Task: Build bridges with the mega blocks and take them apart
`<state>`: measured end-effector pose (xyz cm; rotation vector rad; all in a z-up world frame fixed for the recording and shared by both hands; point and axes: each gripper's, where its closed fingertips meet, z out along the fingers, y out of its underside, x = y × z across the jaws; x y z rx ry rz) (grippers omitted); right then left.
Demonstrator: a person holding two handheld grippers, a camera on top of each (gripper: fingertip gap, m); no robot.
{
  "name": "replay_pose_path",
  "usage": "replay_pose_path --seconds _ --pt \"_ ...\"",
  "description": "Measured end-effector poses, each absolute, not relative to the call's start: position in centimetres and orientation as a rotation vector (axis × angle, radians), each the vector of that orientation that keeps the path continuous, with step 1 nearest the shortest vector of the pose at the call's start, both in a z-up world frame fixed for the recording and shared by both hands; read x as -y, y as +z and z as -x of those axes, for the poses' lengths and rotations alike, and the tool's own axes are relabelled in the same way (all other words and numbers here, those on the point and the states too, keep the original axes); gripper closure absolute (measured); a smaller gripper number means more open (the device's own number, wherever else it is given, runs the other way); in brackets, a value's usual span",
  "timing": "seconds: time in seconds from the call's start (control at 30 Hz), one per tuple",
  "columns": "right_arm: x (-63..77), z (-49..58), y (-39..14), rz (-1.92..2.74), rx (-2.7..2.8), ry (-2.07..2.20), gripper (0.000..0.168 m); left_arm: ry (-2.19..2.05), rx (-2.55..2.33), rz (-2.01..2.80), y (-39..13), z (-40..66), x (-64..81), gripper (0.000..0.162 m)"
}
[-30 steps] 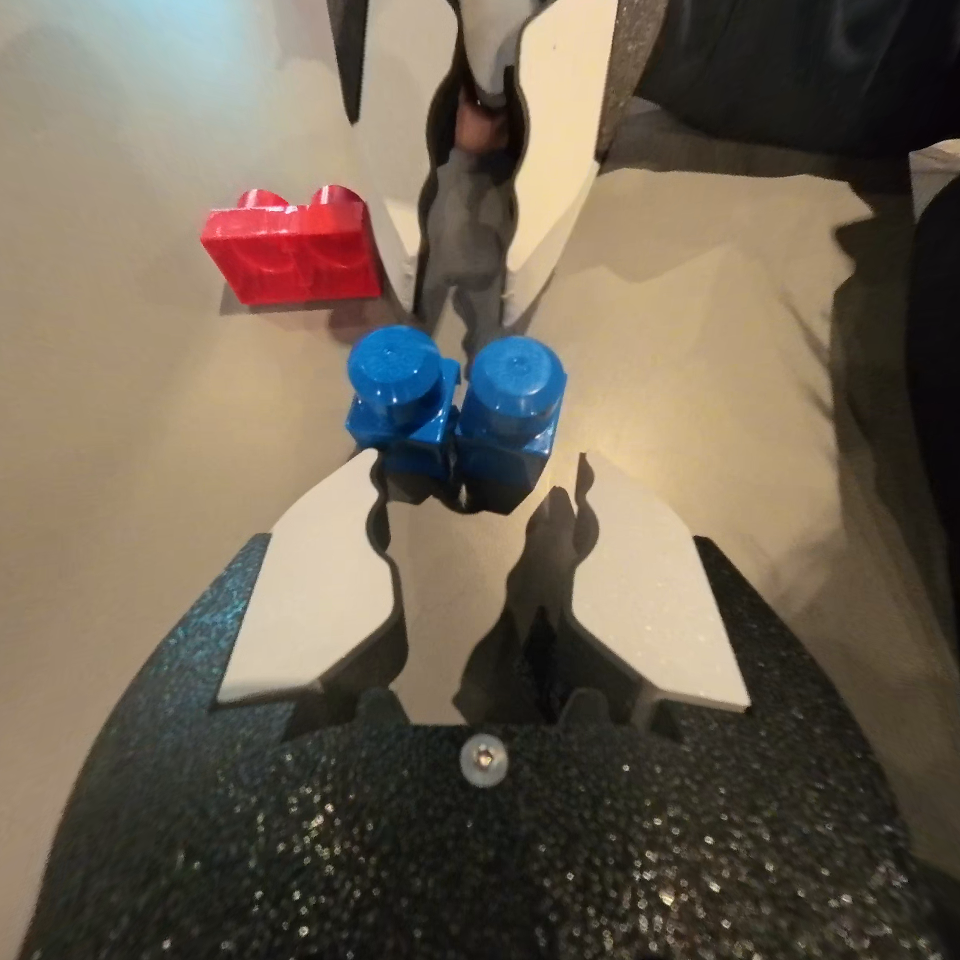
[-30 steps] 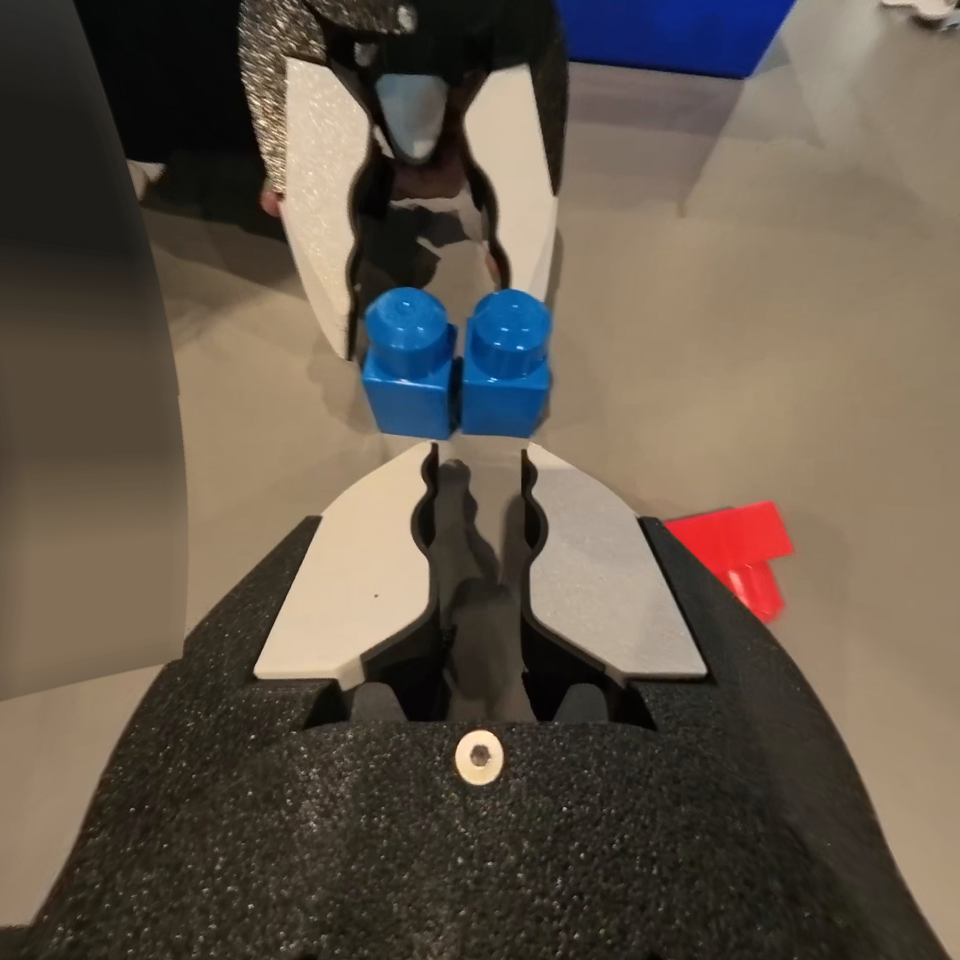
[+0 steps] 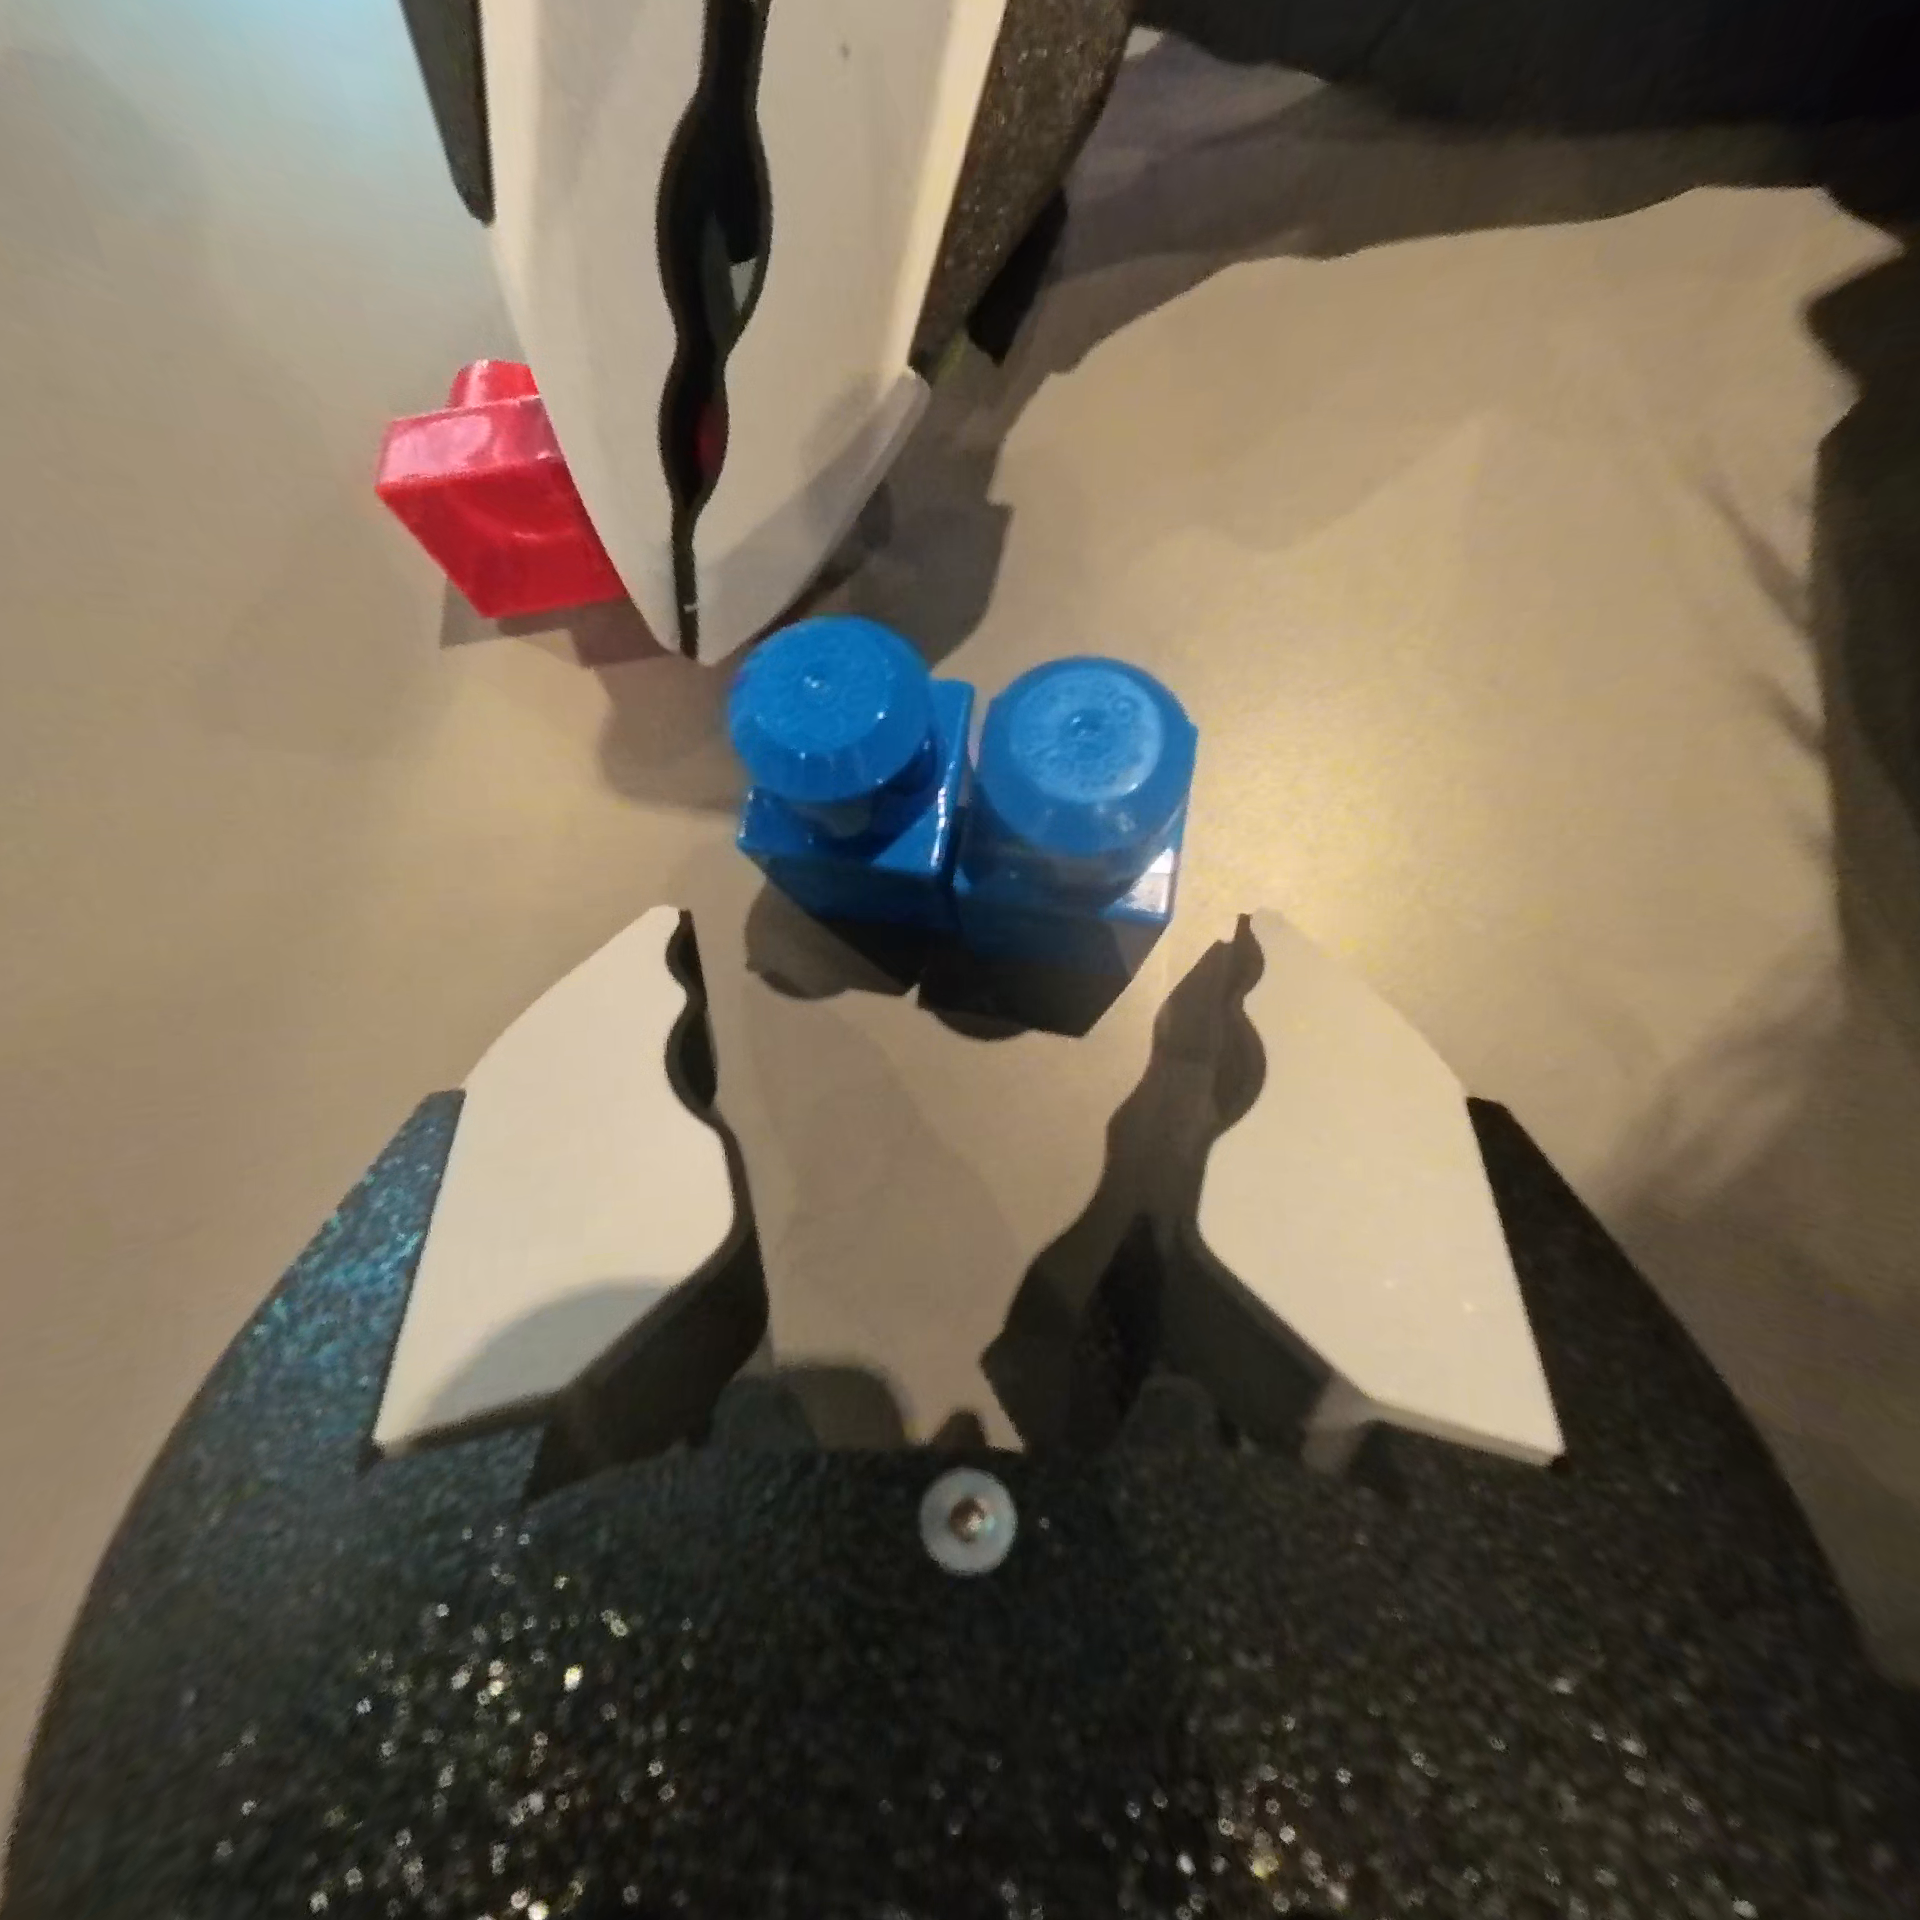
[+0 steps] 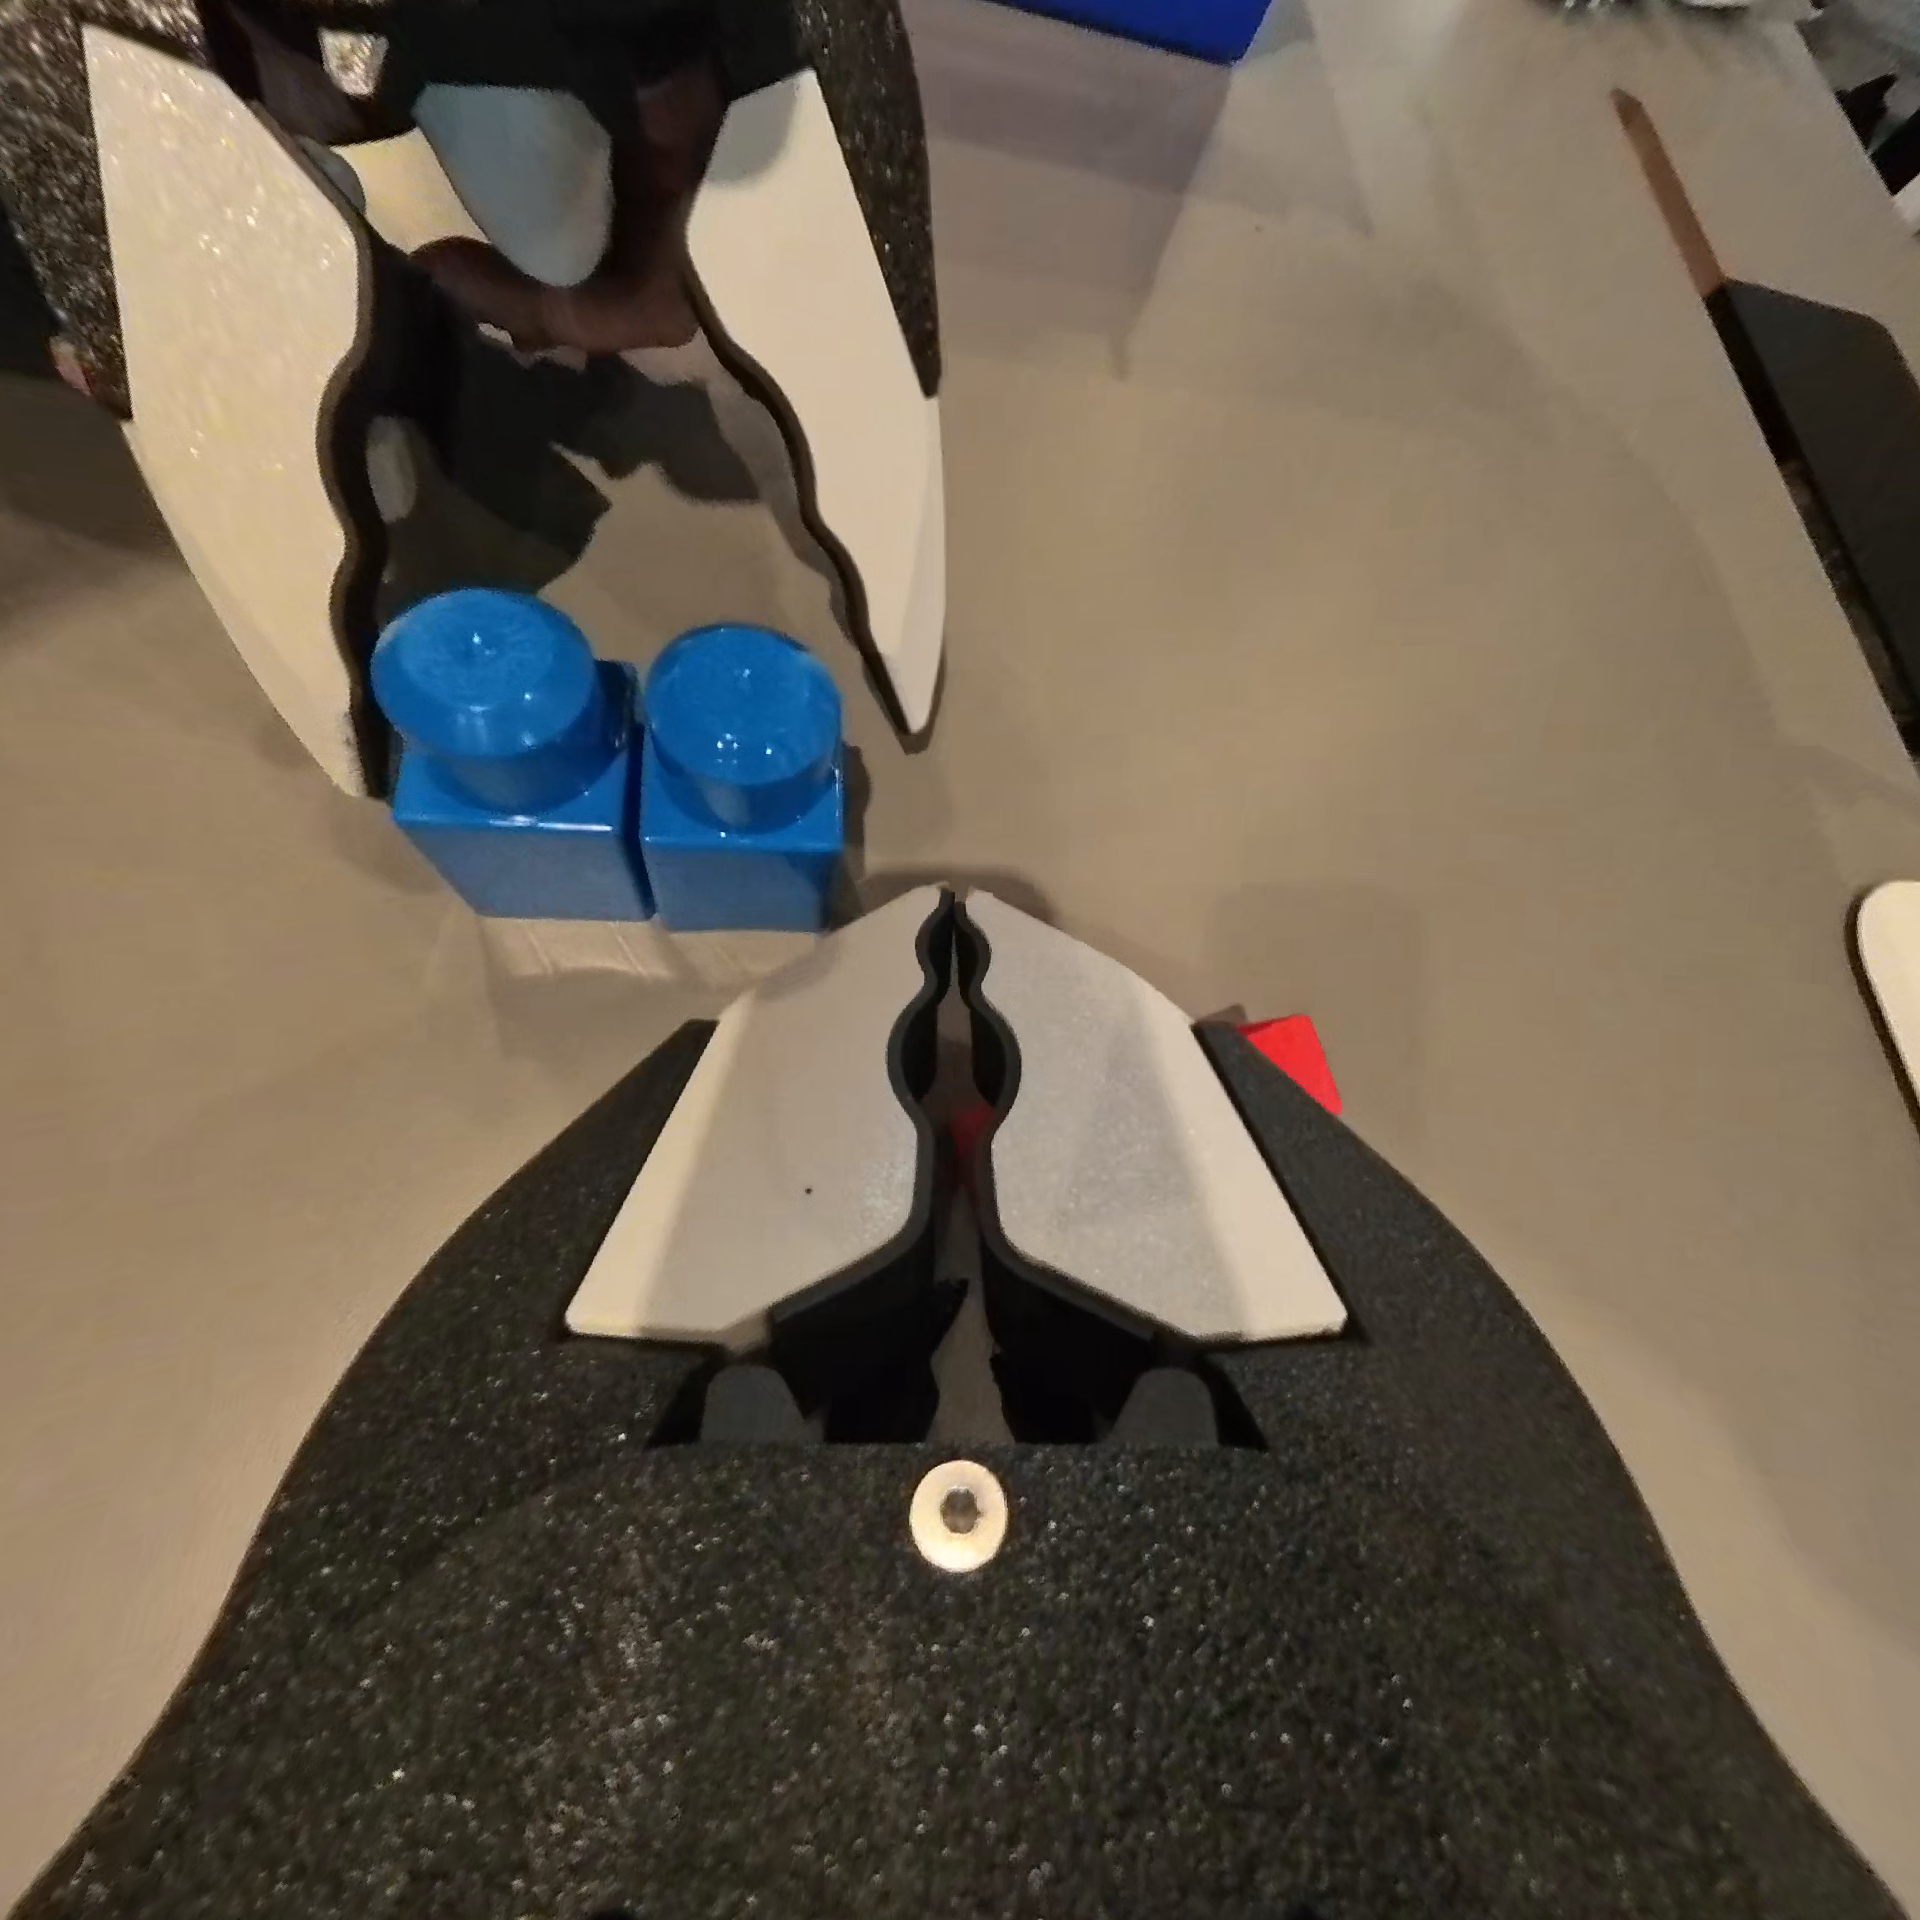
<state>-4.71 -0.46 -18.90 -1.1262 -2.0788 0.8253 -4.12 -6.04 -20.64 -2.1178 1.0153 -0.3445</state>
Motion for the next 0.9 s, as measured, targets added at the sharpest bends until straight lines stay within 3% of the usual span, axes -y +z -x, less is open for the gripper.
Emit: replay_pose_path --seconds 0.57,0.9 --pt "0.8 4.9 -18.8 1.1 2.086 0.792 0.168 -0.31 -1.033 2.111 -21.0 4.0 5.1 0.068" --pt "2.9 2.6 -18.9 1.074 2.179 0.957 0.168 -0.494 -1.024 2.034 -20.0 2.9 5.2 0.066"
